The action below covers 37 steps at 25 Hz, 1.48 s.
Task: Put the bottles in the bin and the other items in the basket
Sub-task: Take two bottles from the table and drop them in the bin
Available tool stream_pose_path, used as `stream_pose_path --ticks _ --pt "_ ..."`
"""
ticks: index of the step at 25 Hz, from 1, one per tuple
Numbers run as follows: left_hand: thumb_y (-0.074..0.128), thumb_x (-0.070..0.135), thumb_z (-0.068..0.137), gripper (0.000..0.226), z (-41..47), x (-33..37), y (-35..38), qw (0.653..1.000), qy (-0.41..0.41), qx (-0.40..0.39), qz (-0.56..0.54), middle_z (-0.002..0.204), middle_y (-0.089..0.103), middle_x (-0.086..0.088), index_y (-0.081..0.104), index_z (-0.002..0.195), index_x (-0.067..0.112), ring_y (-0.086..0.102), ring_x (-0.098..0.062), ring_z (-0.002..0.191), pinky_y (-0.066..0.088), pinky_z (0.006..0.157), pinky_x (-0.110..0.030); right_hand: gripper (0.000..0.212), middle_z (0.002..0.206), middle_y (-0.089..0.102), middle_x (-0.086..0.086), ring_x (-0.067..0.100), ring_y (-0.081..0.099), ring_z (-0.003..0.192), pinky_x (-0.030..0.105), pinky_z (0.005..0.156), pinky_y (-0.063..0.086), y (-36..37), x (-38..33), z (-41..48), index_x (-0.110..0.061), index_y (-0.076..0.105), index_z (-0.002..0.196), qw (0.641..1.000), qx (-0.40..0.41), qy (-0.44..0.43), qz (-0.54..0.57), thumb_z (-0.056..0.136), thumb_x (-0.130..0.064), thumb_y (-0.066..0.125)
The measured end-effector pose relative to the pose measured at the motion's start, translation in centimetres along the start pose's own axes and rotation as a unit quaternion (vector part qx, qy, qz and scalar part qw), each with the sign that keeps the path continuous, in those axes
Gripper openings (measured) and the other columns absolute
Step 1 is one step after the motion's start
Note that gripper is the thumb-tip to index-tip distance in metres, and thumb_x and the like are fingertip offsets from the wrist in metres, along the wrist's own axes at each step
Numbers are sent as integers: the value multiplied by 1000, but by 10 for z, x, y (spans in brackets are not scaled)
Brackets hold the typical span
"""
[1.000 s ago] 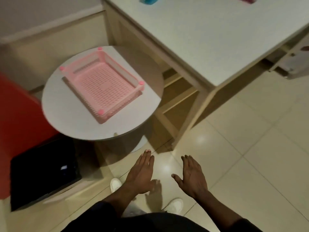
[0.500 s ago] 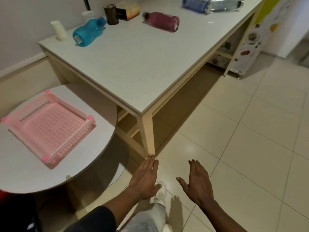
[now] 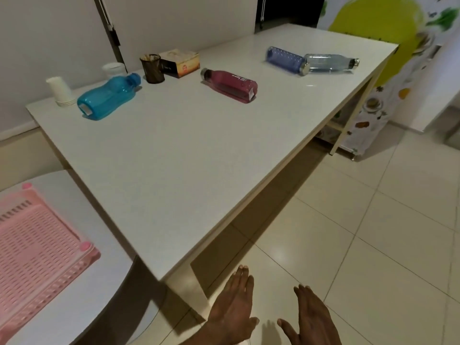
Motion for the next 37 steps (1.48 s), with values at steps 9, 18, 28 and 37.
stream_pose_path --ticks 9,18,28,37 --pt "82 28 65 31 93 -24 -7 994 -99 -28 31 121 77 -11 85 93 15 77 -23 108 65 80 -32 88 82 81 14 26 80 70 22 56 55 -41 42 129 -1 83 75 999 19 -18 -25 34 -79 88" --pt "63 27 79 25 176 22 -34 969 -243 45 7 113 80 -7 86 86 19 79 -20 102 65 79 -30 88 141 67 0 -14 27 144 1 115 4 -82 125 240 11 77 101 982 21 -165 93 50 -57 98" --pt "53 65 97 67 221 108 -264 920 -244 307 -27 165 43 1 55 150 23 39 -13 152 39 116 -29 79 149 56 14 28 51 138 59 104 52 -273 133 347 -8 48 146 921 171 -269 222 76 -13 86" --pt "63 63 93 96 197 -69 -408 840 -367 399 -35 176 9 2 19 167 20 10 -18 162 13 127 -33 77 159 44 6 26 41 146 46 116 41 -344 7 449 -18 36 154 906 172 -302 241 92 -50 70"
Point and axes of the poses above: each hand's wrist, its own z-axis towards the middle knuckle, its own y-axis out of the palm, x = y × z, the point moved 8 cm from there along z, towards the middle knuckle
